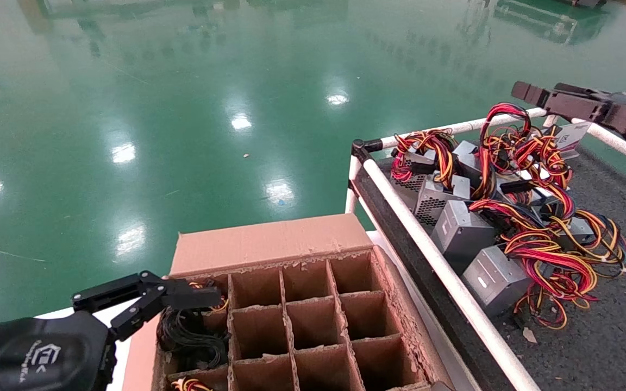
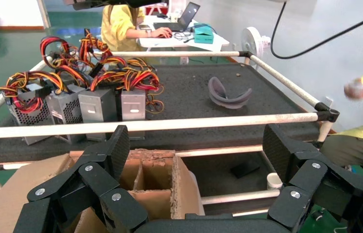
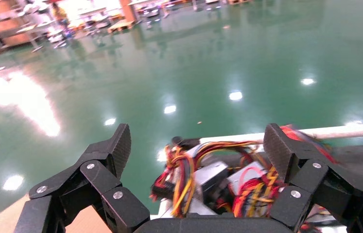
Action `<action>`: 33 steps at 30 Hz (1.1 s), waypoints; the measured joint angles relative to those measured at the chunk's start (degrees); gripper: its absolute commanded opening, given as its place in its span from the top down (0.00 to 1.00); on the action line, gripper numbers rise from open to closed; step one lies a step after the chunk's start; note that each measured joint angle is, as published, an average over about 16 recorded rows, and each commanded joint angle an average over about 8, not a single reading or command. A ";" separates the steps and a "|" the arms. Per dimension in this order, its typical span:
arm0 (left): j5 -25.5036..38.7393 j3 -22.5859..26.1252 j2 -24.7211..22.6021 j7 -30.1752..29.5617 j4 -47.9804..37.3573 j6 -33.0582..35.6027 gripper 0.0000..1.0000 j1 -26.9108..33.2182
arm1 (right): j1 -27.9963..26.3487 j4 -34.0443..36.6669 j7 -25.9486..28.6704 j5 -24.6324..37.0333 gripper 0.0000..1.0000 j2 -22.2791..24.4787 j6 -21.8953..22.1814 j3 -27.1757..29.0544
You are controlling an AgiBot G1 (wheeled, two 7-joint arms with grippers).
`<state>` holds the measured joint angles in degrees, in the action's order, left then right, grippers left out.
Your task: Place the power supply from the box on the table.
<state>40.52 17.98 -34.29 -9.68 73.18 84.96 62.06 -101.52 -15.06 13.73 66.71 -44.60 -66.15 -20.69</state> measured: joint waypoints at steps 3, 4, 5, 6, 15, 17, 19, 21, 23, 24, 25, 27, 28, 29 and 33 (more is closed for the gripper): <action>0.00 0.01 0.00 0.00 0.00 0.00 0.00 0.00 | 2.41 -3.53 -0.18 -1.50 0.00 0.58 -1.18 0.28; 0.00 0.01 0.00 0.00 0.00 0.00 0.00 0.00 | 3.21 -4.70 -0.24 -2.00 0.00 0.77 -1.57 0.38; -0.01 0.01 0.00 0.01 0.00 0.00 0.00 0.01 | 4.01 -5.87 -0.30 -2.49 0.00 0.96 -1.96 0.47; -0.01 0.01 0.00 0.01 -0.01 0.00 0.00 0.01 | 4.82 -7.06 -0.36 -3.00 0.00 1.16 -2.36 0.56; -0.02 0.03 0.01 0.02 -0.01 -0.01 0.00 0.01 | 12.05 -17.65 -0.90 -7.49 0.00 2.89 -5.89 1.41; -0.02 0.04 0.01 0.02 -0.01 -0.01 0.00 0.01 | 13.65 -19.98 -1.02 -8.49 0.00 3.27 -6.67 1.59; -0.03 0.04 0.01 0.02 -0.01 -0.01 0.00 0.01 | 15.26 -22.34 -1.14 -9.49 0.00 3.66 -7.46 1.78; -0.03 0.04 0.01 0.02 -0.01 -0.01 0.00 0.01 | 16.87 -24.70 -1.26 -10.49 0.00 4.04 -8.25 1.97; -0.03 0.05 0.02 0.02 -0.01 -0.01 0.00 0.02 | 18.46 -27.03 -1.38 -11.48 0.00 4.43 -9.03 2.16; -0.03 0.05 0.02 0.03 -0.01 -0.01 0.00 0.02 | 19.27 -28.22 -1.44 -11.99 0.00 4.62 -9.43 2.25; -0.03 0.05 0.02 0.03 -0.01 -0.02 0.00 0.02 | 20.07 -29.39 -1.50 -12.48 0.00 4.81 -9.82 2.35; -0.04 0.06 0.02 0.03 -0.01 -0.02 0.00 0.02 | 21.68 -31.75 -1.62 -13.48 0.00 5.20 -10.60 2.53; -0.04 0.06 0.02 0.03 -0.01 -0.02 0.00 0.02 | 22.48 -32.92 -1.68 -13.98 0.00 5.39 -10.99 2.63; -0.04 0.06 0.02 0.03 -0.01 -0.02 0.00 0.02 | 23.28 -34.09 -1.74 -14.48 0.00 5.58 -11.38 2.72; -0.04 0.07 0.02 0.04 -0.01 -0.02 0.00 0.02 | 26.50 -38.80 -1.98 -16.48 0.00 6.35 -12.96 3.10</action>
<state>40.47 18.05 -34.27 -9.65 73.17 84.93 62.08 -75.03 -53.87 11.76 50.23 -38.25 -79.11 -17.59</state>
